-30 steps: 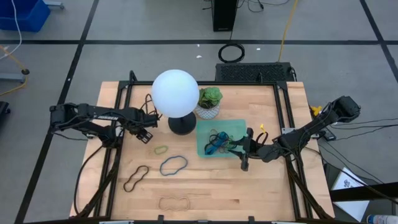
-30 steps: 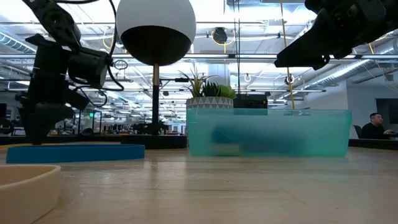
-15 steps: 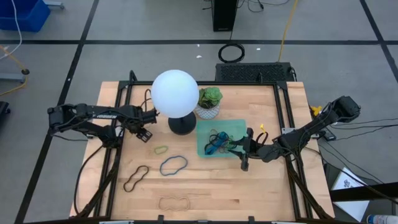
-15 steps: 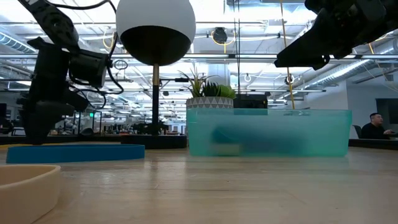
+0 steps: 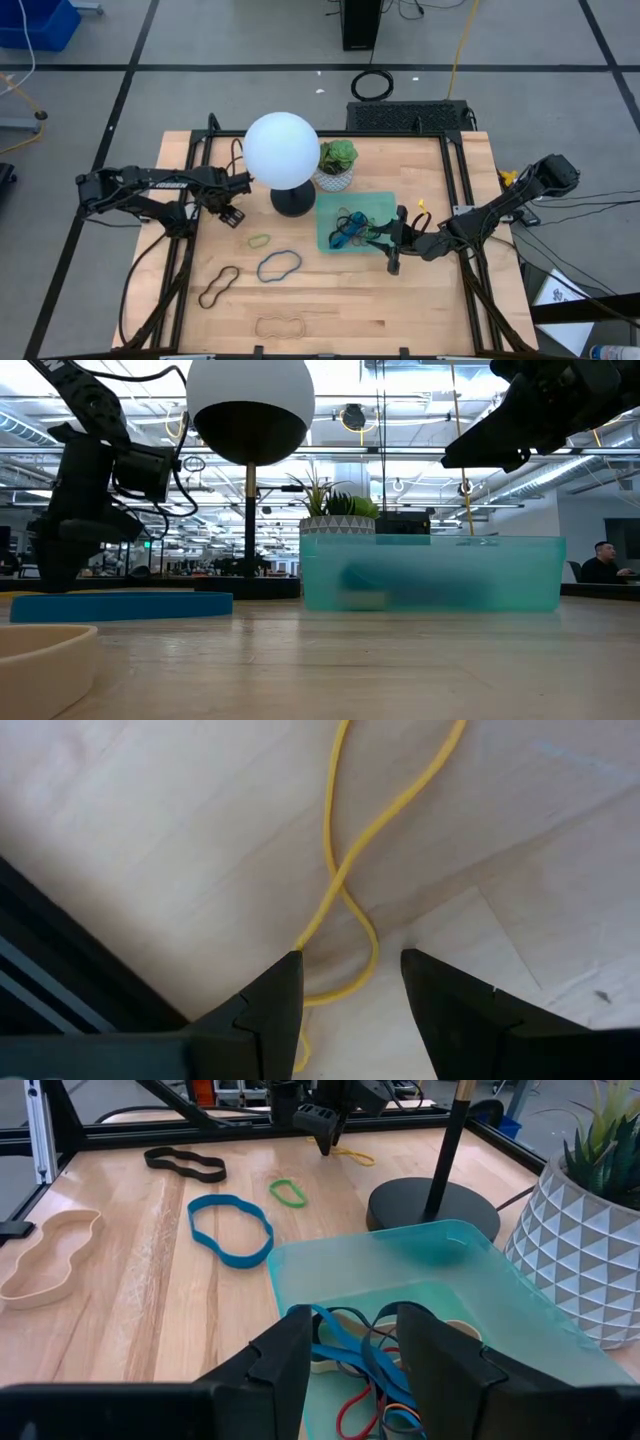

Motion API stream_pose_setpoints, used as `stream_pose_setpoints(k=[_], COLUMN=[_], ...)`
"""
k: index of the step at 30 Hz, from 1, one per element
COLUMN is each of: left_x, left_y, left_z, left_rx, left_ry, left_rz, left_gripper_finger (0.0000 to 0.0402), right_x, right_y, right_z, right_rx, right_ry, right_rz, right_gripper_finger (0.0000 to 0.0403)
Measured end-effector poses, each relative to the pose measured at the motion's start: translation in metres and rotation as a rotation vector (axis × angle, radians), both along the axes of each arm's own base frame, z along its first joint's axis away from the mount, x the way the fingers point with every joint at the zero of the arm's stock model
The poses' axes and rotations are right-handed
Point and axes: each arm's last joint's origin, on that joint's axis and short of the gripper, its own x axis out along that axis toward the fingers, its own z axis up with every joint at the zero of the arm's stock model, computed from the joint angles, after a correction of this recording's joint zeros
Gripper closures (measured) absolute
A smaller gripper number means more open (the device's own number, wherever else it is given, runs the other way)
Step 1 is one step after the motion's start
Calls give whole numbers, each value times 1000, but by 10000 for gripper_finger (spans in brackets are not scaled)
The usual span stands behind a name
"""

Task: Pick and place rubber bands into bin
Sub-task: Put the yellow rubber band into the blue bin

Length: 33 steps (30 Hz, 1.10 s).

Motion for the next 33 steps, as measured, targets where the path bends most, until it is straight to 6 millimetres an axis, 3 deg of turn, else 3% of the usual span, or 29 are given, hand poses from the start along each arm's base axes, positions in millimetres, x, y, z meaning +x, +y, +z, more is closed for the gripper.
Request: stream_pose_setpoints(k=[12,30,33], left_x=[0,2,2], left_y=[2,5,6], left_z=[0,-1,-1], left_rx=[52,18,36], left_ry=[19,-39,-31], left_rz=[43,61,63], left_gripper_finger=[225,390,394], right_x=[0,3,3], right_y=[0,-7,-7], right_z=[0,0,0], right_rx=[-3,-2,-2], right_ry=[1,1,1], right_rz=[0,-33,-32], right_gripper_finger=[261,261,261])
